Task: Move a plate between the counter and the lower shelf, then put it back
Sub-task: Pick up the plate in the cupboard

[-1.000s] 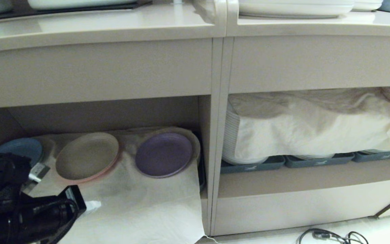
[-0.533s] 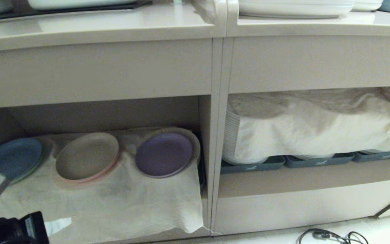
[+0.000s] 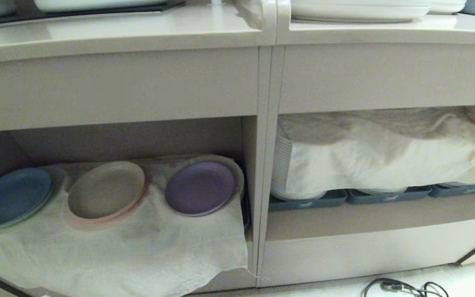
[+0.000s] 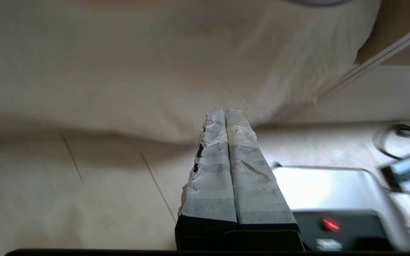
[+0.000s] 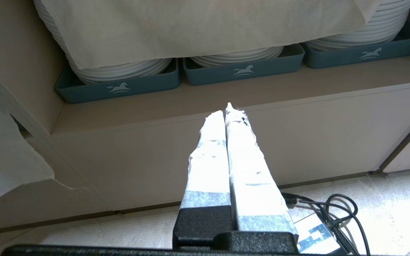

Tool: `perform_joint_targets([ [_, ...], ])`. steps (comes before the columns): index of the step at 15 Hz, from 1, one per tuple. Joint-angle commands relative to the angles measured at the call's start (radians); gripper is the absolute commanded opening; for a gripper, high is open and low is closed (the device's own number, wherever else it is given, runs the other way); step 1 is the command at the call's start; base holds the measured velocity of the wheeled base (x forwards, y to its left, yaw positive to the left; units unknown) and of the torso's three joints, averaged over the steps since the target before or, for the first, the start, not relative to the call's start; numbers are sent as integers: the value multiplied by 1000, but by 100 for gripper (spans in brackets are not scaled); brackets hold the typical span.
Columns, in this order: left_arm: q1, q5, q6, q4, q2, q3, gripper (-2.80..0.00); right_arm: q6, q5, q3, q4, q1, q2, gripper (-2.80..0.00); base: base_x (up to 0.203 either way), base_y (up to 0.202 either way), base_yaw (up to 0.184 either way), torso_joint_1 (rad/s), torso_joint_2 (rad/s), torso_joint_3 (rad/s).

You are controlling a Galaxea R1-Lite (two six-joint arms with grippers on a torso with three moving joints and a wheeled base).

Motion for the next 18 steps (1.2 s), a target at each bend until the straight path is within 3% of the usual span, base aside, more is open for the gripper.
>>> perform_joint_targets([
  [1,85,-57,89,-52,-207,78,-280,1,-1,0,0,1,0,-280,0,0,0,0,0,0],
  [3,119,-86,128,-78,-334,108,-280,1,-1,0,0,0,0,-280,0,0,0,0,0,0],
  [7,110,-61,150,-58,-540,116,-280,0,-1,0,0,1,0,-280,0,0,0,0,0,0],
  [10,109,24,168,-66,-555,119,-280,1,-1,-1,-1,1,0,-280,0,0,0,0,0,0],
  [18,109,24,194,-60,-548,124,-280,1,-1,0,-1,1,0,-280,0,0,0,0,0,0],
])
